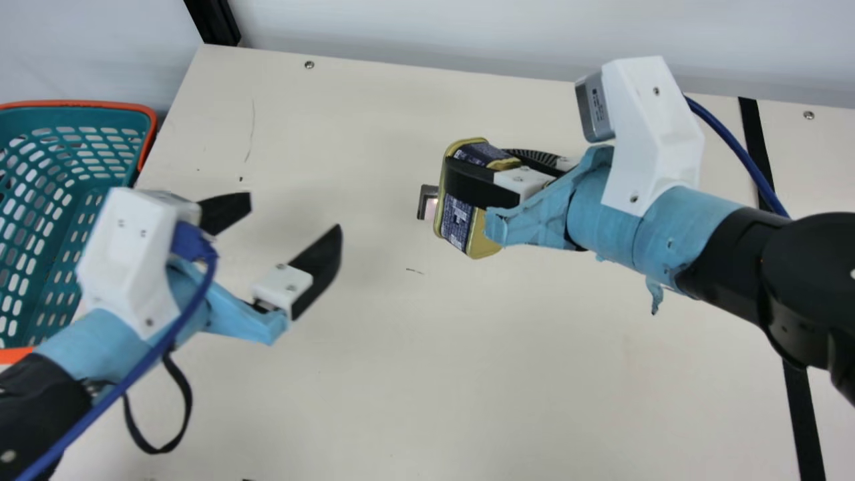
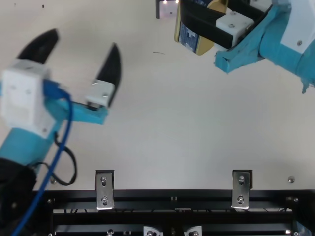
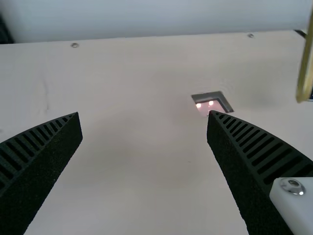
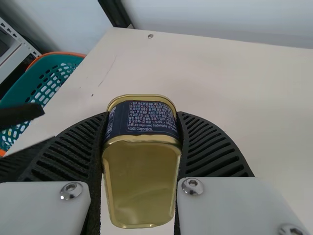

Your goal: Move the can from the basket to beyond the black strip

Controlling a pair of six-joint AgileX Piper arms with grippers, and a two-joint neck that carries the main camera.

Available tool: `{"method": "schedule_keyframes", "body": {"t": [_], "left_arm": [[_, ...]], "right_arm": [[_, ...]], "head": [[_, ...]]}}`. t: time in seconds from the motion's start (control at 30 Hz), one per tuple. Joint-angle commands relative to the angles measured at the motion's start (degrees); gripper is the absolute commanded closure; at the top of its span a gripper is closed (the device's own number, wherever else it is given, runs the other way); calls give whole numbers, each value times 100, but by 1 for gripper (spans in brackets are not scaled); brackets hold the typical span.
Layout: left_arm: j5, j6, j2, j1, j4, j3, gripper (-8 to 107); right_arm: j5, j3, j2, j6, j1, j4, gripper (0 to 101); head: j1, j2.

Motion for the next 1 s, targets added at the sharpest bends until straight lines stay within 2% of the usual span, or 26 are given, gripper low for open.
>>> {"method": "schedule_keyframes", "body": {"t": [0.0,0.17,0.37,0.4,0.53,0.97], "left_arm": [[-42,190,-190,131,-188,83,9],[119,592,-550,454,-485,169,9],[883,1107,-995,1210,-625,133,9],[596,947,-866,904,-623,148,9],[875,1107,-986,1205,-623,139,9],[884,1107,-986,1205,-623,139,9]], "right_arm": [[-15,15,-29,40,12,-42,101],[-44,44,-134,148,52,-165,101],[-104,100,-263,264,134,-316,101],[-116,111,-284,273,150,-338,101],[-206,158,-364,361,217,-483,101],[-668,387,-554,1146,-51,-1520,101]], "head": [[-123,-7],[-123,-7],[-123,-7],[-123,-7],[-121,-20],[-151,-727]]}}
